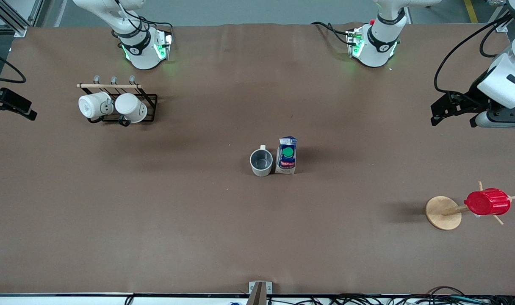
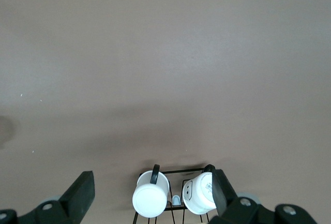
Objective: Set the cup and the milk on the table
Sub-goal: 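Open the left gripper and withdraw it from the carton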
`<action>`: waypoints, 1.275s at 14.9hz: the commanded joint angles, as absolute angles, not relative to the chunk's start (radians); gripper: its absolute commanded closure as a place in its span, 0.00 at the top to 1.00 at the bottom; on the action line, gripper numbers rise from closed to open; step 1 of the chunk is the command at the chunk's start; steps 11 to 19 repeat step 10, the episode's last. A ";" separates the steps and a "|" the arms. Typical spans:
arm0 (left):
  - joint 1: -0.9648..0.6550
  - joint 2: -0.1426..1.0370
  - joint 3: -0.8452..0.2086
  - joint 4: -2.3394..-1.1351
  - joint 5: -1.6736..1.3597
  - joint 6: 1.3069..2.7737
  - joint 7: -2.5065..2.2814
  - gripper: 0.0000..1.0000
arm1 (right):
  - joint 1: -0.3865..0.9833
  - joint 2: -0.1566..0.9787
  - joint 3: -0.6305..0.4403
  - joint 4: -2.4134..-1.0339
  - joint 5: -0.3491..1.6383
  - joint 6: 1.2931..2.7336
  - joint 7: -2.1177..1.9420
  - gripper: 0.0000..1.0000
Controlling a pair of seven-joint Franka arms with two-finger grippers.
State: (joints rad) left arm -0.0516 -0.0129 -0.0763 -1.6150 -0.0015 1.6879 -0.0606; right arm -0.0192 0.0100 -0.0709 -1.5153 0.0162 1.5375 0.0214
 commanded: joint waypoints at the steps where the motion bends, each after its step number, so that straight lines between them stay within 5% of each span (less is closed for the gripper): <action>1: -0.054 -0.003 -0.078 -1.597 -0.021 1.658 -0.074 1.00 | -0.014 -0.011 -0.081 -1.532 0.034 1.534 0.017 1.00; 19: -0.051 -0.009 -0.086 -1.625 -0.021 1.643 -0.092 1.00 | -0.012 -0.012 -0.080 -1.532 0.031 1.526 0.015 1.00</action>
